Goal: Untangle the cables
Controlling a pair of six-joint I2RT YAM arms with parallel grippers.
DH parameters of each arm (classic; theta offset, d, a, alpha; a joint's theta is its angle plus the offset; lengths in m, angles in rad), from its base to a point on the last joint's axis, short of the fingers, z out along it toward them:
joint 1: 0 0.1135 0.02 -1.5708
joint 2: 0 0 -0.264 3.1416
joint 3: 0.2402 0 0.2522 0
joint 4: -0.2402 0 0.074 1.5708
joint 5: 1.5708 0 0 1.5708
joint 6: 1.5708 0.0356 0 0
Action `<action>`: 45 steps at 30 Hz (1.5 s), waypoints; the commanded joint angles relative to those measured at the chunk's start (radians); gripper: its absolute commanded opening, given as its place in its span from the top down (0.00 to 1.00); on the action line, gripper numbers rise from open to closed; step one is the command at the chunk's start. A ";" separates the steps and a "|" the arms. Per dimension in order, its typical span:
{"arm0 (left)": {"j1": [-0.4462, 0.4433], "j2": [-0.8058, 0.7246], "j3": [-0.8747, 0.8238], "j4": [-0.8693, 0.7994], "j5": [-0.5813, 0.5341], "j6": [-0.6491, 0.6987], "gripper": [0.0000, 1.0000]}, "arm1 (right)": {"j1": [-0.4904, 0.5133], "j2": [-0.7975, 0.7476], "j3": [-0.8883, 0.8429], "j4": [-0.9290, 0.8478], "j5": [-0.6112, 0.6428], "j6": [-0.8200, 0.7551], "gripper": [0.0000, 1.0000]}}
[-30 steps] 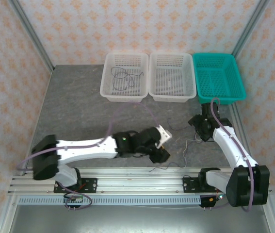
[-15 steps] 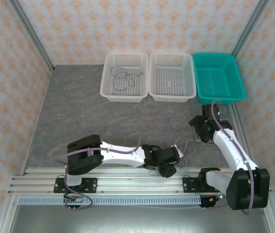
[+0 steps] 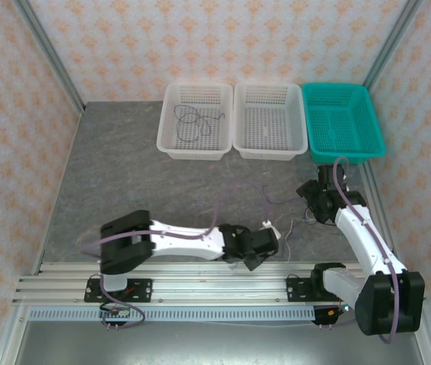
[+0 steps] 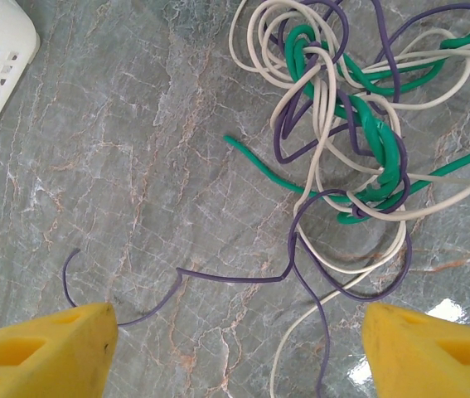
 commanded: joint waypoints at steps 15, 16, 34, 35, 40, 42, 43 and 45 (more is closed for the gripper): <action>0.186 -0.403 -0.062 -0.139 -0.154 -0.055 1.00 | 0.000 0.192 -0.095 0.125 0.081 0.141 0.19; 0.193 -0.421 -0.066 -0.146 -0.161 -0.064 1.00 | -0.005 0.204 -0.095 0.122 0.098 0.154 0.19; 0.574 -0.733 -0.148 -0.286 -0.106 -0.130 1.00 | -0.084 0.157 -0.115 0.199 0.059 0.087 0.18; 0.575 -0.723 -0.150 -0.285 -0.098 -0.129 1.00 | -0.079 0.145 -0.114 0.228 -0.004 0.045 0.16; 0.574 -0.669 -0.172 -0.248 -0.063 -0.150 1.00 | -0.006 -0.033 -0.106 0.253 -0.121 -0.079 0.01; 0.574 -0.654 -0.180 -0.232 -0.054 -0.155 1.00 | 0.020 -0.076 -0.114 0.251 -0.130 -0.083 0.01; 0.575 -0.648 -0.183 -0.227 -0.051 -0.155 1.00 | 0.031 -0.085 -0.116 0.242 -0.123 -0.069 0.01; 0.575 -0.641 -0.183 -0.222 -0.045 -0.154 1.00 | 0.048 -0.077 -0.119 0.223 -0.117 -0.043 0.01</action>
